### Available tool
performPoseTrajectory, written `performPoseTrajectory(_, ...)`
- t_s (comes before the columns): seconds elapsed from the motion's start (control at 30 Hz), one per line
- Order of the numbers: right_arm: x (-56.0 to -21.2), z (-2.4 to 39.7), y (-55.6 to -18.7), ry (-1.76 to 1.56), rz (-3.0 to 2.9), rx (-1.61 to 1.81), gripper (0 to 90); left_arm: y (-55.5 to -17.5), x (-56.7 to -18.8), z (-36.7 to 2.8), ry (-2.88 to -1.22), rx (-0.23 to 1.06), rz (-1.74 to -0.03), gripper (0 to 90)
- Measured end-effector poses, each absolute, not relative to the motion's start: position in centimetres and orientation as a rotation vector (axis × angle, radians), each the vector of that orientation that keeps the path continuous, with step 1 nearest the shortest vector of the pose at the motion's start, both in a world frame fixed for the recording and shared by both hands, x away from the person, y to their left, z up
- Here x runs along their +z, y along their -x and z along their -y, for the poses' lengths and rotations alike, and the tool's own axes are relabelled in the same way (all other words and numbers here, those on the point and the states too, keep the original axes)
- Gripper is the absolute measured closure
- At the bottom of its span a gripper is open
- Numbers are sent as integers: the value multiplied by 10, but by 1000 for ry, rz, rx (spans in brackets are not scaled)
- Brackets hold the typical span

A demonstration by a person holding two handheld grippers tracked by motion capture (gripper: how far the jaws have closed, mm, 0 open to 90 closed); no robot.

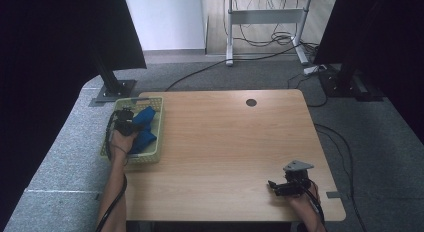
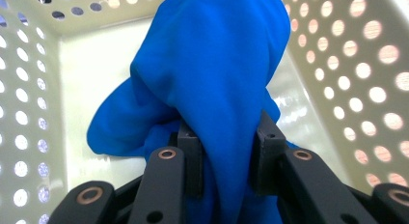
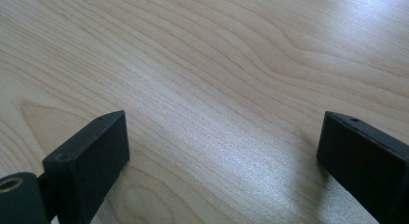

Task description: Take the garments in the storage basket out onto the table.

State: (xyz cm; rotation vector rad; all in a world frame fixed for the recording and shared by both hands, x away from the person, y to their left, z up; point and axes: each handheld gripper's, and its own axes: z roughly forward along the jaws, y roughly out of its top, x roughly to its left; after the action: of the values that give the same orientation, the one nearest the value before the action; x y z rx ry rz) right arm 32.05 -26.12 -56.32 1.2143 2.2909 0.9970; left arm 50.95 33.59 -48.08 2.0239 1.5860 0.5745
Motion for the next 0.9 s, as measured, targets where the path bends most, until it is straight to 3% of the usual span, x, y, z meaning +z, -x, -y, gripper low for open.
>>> performPoseTrajectory(0.9,-563,261,-321,-1212,-2292,996,41,-475,-438,-330,-1962,638,-1471,711)
